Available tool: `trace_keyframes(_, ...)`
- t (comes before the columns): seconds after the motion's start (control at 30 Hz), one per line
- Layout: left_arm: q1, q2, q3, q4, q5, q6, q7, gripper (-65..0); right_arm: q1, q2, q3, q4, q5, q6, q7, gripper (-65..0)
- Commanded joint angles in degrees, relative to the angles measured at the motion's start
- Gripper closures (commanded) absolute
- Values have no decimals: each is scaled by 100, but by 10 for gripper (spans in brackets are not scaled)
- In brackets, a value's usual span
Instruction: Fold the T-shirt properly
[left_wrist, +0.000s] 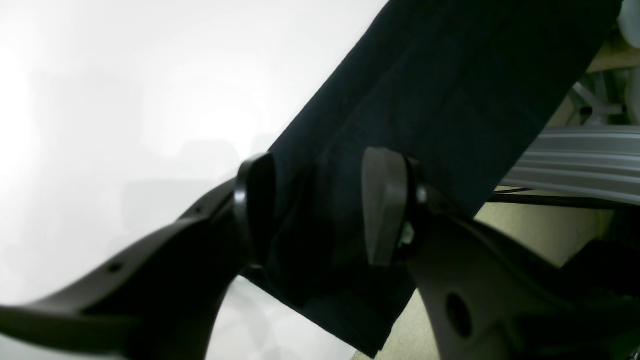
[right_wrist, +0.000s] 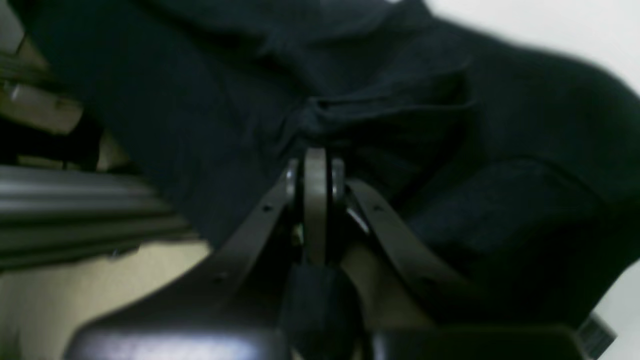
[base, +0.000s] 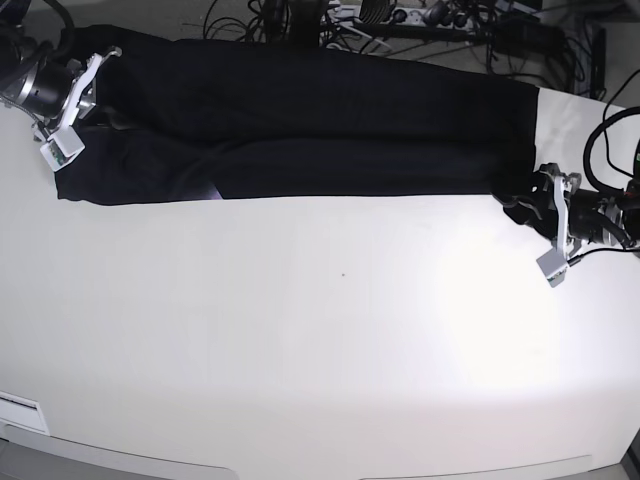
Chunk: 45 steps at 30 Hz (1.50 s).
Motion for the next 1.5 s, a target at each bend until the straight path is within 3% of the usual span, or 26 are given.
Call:
trace_keyframes(0.0,-114,-146,-61,72,-97,-13,-22,-303,-44,118,59,127,107,32,90,0)
trace_keyframes(0.43,-114,-144,-61,72,-97,-13,-24,-303,-142,326,59,120,-1281,32,177,0)
trace_keyframes(0.47,-114,-144,-61,72,-97,-13,-24,-303,-142,326,59,120,-1423,32,258,-48)
trace_keyframes(0.57,-114,-144,-61,72,-97,-13,-24,-303,-140,326,59,122,-1523,32,481,-278)
trace_keyframes(0.63,-114,-144,-61,72,-97,-13,-24,-303,-140,323,59,122,-1327,32,640,-346)
trace_keyframes(0.87,-111,-144,-61,72,-97,-11,-24,-303,-61,236,59,120,-817,32,1132,-347)
trace_keyframes(1.07,-114,-144,-61,72,-97,-11,-24,-303,57,-240,59,46,-2041,32,1711,-345)
trace_keyframes(1.17,-111,-144,-61,72,-97,-11,-26,-303,210,-396,42,-160,-2109,32,1735,-345)
trace_keyframes(1.47,-114,-144,-61,72,-97,-11,-24,-303,922,-409,-498,-1353,-2151,32,1749,-328)
